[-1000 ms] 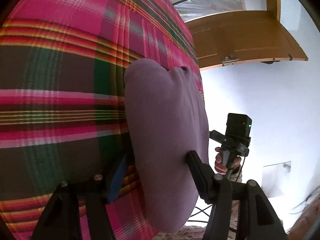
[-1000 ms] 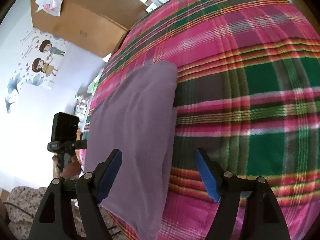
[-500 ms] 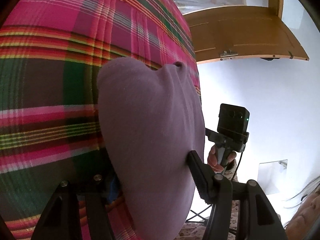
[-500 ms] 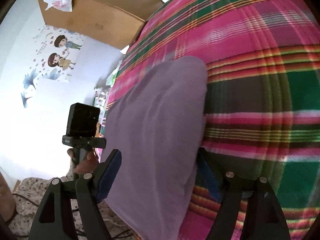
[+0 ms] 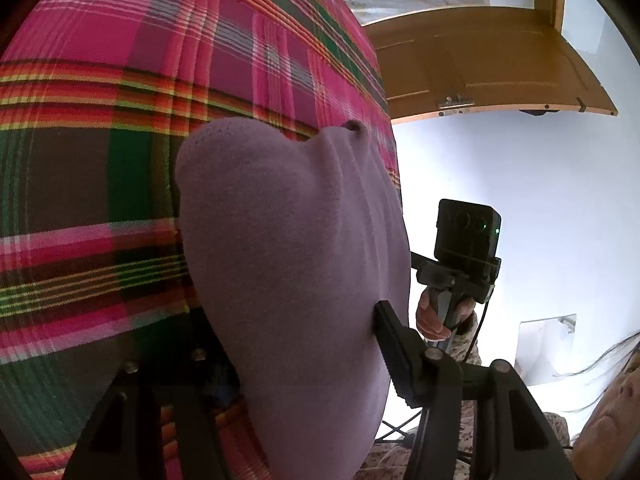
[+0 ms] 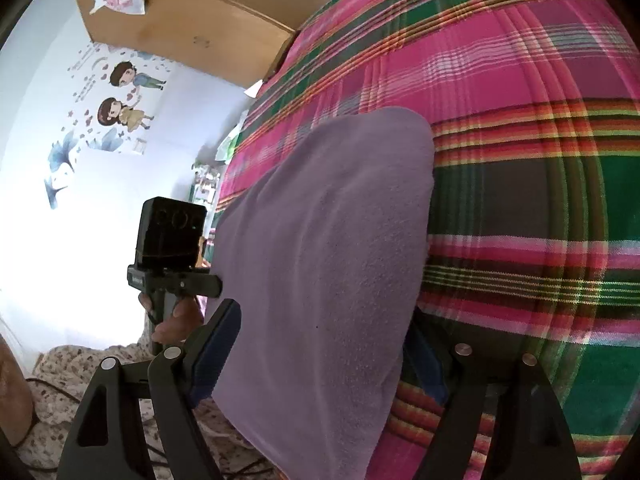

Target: Fold clothes

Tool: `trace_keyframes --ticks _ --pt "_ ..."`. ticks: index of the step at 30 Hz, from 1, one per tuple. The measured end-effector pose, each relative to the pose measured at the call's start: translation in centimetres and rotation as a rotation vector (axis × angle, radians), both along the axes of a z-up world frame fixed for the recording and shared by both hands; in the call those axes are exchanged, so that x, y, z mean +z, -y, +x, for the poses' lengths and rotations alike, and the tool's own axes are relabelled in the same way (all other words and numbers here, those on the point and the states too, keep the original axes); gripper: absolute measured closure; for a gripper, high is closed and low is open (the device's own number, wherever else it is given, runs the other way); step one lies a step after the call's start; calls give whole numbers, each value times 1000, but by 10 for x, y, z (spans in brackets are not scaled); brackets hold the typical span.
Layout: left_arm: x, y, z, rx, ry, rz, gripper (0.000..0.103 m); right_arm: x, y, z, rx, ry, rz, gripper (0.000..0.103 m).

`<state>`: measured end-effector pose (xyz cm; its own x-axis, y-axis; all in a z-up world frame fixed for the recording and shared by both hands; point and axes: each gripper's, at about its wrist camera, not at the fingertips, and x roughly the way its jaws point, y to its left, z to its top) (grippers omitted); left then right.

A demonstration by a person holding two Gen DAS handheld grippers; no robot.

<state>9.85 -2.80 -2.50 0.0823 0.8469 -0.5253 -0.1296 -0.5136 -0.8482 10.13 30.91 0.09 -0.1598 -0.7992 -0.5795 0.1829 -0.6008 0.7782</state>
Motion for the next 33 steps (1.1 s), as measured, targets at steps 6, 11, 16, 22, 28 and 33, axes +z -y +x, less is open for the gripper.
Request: trace_keyframes --ticks 6,11,16,22,28,33 --pt "-1 0 -1 10 -2 -4 53 4 6 4 -16 -22 17 23" --pt "-2 -1 -7 8 17 -1 56 4 3 5 -43 -31 66 45" --pt "-2 -2 -11 4 15 -1 58 0 -5 6 -78 -32 62 64" --pt "-4 -4 -14 7 16 0 63 1 -3 9 -74 -64 85 71" --pt "-4 -1 -16 42 32 -9 68 3 5 13 -79 -90 112 74" --pt "-3 -2 -17 50 24 -11 71 3 8 15 -91 -99 109 75"
